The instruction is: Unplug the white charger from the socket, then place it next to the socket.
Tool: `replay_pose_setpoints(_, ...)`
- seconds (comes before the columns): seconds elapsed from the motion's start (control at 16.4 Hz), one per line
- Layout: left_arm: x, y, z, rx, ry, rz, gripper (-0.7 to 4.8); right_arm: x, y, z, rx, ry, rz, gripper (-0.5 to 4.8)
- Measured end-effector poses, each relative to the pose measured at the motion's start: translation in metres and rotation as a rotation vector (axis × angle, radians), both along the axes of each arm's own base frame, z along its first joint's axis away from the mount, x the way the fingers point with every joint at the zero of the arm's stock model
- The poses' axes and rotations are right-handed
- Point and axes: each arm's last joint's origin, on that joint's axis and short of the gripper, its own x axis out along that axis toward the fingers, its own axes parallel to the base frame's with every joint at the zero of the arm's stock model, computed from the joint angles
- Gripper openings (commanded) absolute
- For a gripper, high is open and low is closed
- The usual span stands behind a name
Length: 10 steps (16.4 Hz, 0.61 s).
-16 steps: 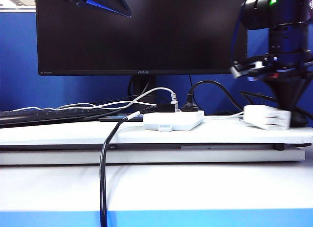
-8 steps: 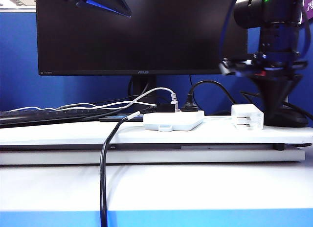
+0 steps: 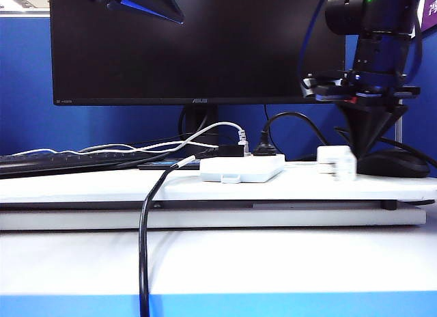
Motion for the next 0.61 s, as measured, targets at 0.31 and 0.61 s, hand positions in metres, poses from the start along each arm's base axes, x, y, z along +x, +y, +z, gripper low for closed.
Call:
replay_pose_setpoints(0.31, 0.0001, 0.0001, 0.0, 0.0, 0.0, 0.0, -0.05, 0.0002, 0.0067, 0.001, 0.097, 0.004, 0.045, -0.06)
replay_pose_setpoints(0.61, 0.0, 0.0001, 0.0001, 0.0, 0.0, 0.0, -0.05, -0.0005, 0.0008, 0.0, -0.068, -0.019, -0.017, -0.06)
